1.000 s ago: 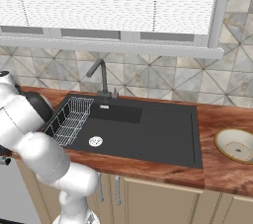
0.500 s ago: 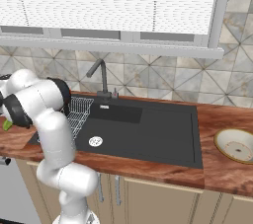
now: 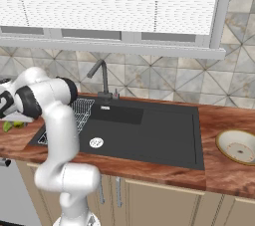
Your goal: Remove the mango and pear from the sink. Then move the bowl and cup from the counter to the sink for washing.
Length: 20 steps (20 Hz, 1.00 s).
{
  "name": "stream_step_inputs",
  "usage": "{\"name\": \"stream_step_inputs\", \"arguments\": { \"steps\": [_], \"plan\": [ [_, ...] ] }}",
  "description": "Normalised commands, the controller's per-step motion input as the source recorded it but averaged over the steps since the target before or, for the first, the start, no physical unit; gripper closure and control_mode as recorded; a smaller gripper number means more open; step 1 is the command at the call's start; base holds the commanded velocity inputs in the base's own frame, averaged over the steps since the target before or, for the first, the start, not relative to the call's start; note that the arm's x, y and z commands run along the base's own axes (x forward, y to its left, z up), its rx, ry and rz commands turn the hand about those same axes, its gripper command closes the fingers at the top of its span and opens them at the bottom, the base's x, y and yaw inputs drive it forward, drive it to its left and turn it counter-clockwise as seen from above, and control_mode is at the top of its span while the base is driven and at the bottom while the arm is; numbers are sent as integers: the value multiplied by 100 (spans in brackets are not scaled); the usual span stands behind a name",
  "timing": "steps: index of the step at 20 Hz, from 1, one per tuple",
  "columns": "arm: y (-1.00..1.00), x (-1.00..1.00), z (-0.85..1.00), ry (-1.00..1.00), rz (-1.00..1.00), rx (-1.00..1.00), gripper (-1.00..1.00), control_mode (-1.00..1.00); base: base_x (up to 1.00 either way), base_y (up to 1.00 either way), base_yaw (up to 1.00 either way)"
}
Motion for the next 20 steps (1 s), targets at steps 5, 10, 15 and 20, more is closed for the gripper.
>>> {"name": "stream_step_inputs", "arguments": {
  "steps": [5,10,15,20],
  "plan": [
    [0,1,-17,2,-3,-5,100,-100,0,0,0],
    [-2,0,-21,1,-1,-1,100,-100,0,0,0],
    [-5,0,-20,0,-1,0,100,-100,0,0,0],
    [-4,0,-21,0,-3,0,100,-100,0,0,0]
  ]
}}
